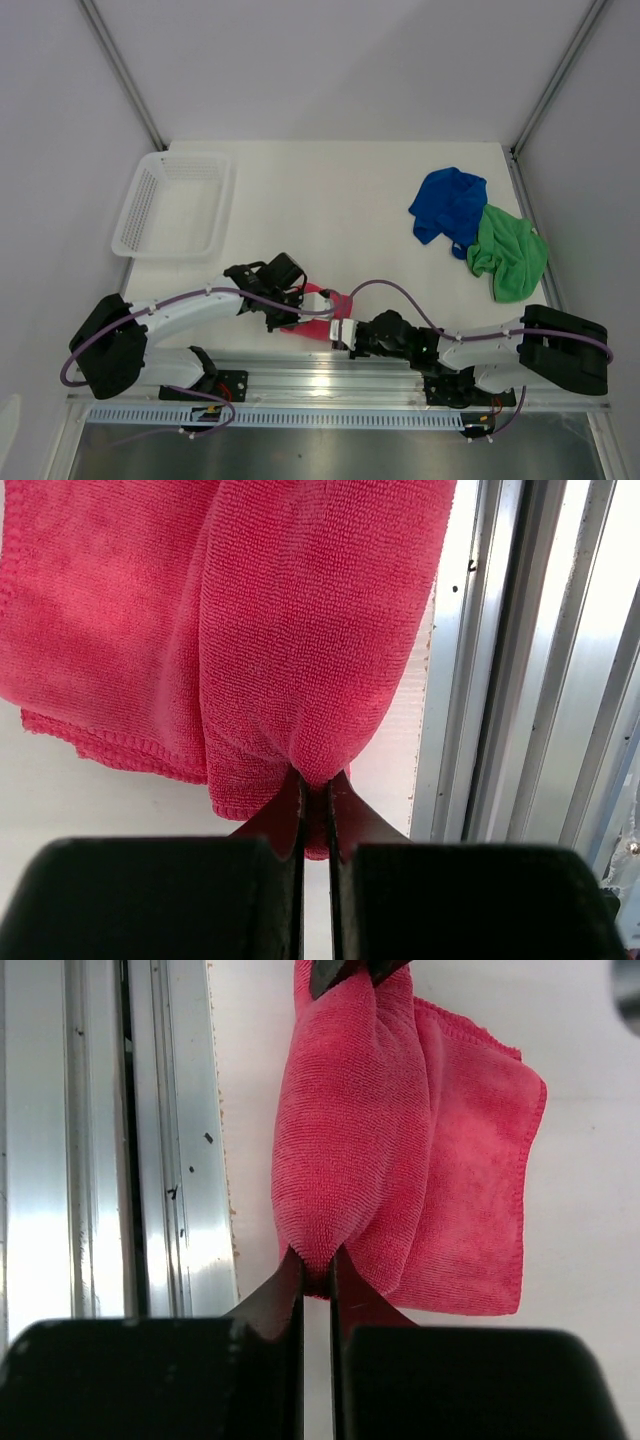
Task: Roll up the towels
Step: Roll the towel
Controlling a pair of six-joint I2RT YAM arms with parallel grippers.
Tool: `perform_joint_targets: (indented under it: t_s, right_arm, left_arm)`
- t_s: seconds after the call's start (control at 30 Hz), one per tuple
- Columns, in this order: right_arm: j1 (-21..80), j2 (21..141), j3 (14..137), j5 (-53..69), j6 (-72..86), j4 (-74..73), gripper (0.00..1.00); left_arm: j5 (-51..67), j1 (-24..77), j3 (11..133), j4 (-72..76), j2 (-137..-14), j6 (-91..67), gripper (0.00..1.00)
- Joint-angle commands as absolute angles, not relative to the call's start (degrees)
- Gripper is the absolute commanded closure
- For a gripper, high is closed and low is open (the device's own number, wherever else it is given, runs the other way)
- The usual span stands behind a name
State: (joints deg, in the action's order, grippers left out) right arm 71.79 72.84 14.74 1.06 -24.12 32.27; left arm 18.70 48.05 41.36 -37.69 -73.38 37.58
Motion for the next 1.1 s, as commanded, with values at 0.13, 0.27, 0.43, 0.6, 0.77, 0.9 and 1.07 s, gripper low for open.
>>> perform_joint_targets:
  t_s: [0.13, 0.27, 0.43, 0.6, 0.77, 0.9, 1.07]
  right_arm:
    - [67.6, 68.7, 14.2, 7.5, -13.7, 32.4, 1.0]
    - [64.6, 67.9, 14.3, 10.6, -8.7, 31.5, 1.0]
    - [61.2, 68.0, 14.7, 14.5, -4.0, 31.4, 1.0]
    - [59.1, 67.7, 14.5, 17.0, -0.9, 30.8, 1.0]
    - [56.6, 67.2, 14.2, 20.0, 1.0, 30.5, 1.0]
    - [55.5, 66.4, 14.0, 21.4, 1.4, 29.9, 1.0]
    - [53.9, 65.8, 12.8, 23.0, 2.9, 31.2, 1.0]
  left_arm:
    - [24.6, 46.8, 43.0, -41.2, -70.9, 38.8, 0.61]
    - [26.7, 46.8, 43.1, -41.8, -69.8, 38.0, 0.56]
    - [26.6, 46.8, 42.9, -41.6, -69.7, 37.0, 0.52]
    - [26.1, 46.8, 41.8, -39.4, -67.9, 36.3, 0.47]
    - [21.5, 46.8, 39.9, -35.7, -67.5, 35.1, 0.45]
    - [19.6, 46.8, 38.9, -32.2, -68.8, 33.9, 0.45]
    - [20.5, 46.8, 39.4, -32.2, -71.3, 32.3, 0.61]
